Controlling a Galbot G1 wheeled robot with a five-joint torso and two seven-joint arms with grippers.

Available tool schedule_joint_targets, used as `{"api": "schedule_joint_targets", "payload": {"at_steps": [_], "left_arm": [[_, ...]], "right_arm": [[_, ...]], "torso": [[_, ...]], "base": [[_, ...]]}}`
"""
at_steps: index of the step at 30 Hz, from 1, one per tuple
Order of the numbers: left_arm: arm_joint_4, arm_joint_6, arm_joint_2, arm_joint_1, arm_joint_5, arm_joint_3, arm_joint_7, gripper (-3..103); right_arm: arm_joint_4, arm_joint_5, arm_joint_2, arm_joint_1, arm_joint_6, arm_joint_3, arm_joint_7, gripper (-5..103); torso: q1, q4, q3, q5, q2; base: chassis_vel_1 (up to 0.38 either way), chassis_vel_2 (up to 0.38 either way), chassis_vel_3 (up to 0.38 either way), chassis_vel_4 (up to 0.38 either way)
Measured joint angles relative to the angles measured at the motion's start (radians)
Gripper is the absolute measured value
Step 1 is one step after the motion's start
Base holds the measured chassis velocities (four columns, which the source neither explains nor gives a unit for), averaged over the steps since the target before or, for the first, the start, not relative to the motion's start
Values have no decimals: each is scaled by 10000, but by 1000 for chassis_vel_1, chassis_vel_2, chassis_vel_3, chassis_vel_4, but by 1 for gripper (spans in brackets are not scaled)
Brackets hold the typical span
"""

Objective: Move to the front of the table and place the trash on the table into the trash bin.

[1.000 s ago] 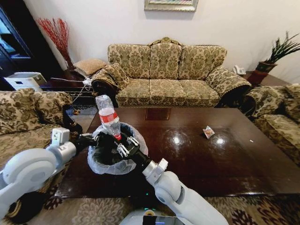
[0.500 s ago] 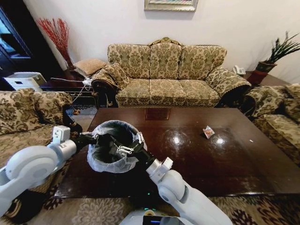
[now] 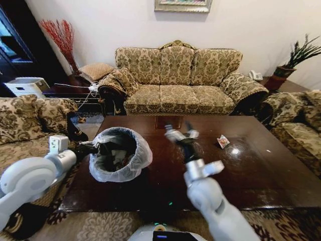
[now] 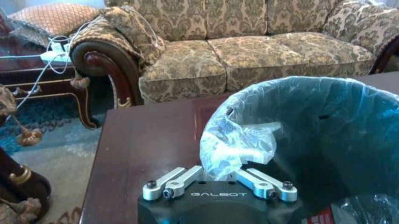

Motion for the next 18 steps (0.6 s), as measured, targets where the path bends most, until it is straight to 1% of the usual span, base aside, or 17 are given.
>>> {"api": "schedule_joint_targets", "payload": {"at_steps": [1, 2, 3, 5, 7, 8, 9, 11, 12, 14, 15, 18], "left_arm": [[-51, -6, -78, -8, 1, 5, -1, 2], [-86, -9, -124, -14, 2, 14, -1, 2], [-86, -9, -124, -14, 2, 14, -1, 2], [-132, -12, -180, -30, 7, 36, 0, 2], [-173, -23, -234, -47, 35, 64, -2, 2], [-173, -23, -234, -47, 35, 64, -2, 2], [-240, -28, -310, -57, 52, 75, -2, 2], [-309, -38, -434, -24, 124, 81, 7, 2], [-309, -38, -434, -24, 124, 81, 7, 2], [-361, -40, -518, 38, 168, 75, 20, 2], [-386, -42, -538, 64, 175, 65, 25, 2], [-420, -81, -551, 76, 178, 58, 26, 2]], "right_arm": [[-579, 836, -101, 78, -374, 614, 204, 100], [-1064, 1219, -167, 186, -523, 946, 302, 100], [-1064, 1219, -167, 186, -523, 946, 302, 100], [-1704, 1350, -242, 348, -536, 1175, 340, 100], [-2887, 1255, -371, 720, -453, 1368, 346, 100], [-2887, 1255, -371, 720, -453, 1368, 346, 100], [-3749, 1025, -450, 1012, -271, 1462, 281, 100], [-4412, 1325, -426, 1309, -232, 1525, 362, 100], [-4412, 1325, -426, 1309, -232, 1525, 362, 100], [-4825, 1774, -318, 1542, -368, 1554, 546, 100], [-5110, 2055, -258, 1722, -351, 1508, 669, 100], [-5587, 2332, -192, 2033, -206, 1370, 816, 100]], "torso": [[0, -3, 0, -1, 0], [0, -2, 0, -1, 0], [0, -2, 0, -1, 0], [-1, -1, 0, -5, 0], [-1, 1, 0, -4, 0], [-1, 1, 0, -4, 0], [0, 2, 0, -2, 0], [0, 1, 0, -8, 0], [0, 1, 0, -8, 0], [0, 1, 0, -8, 0], [0, 1, 0, -4, 0], [-1, 1, 0, -3, 0]], "base": [[0, 0, 0, 0], [0, 0, 0, 0], [0, 0, 0, 0], [0, 0, 0, 0], [-18, -31, 14, 23], [-37, -62, 28, 45], [-51, -62, 100, 82], [-103, -119, 121, 116], [-103, -145, 142, 116], [-174, -184, 193, 198], [-202, -209, 208, 227], [-222, -223, 222, 243]]}}
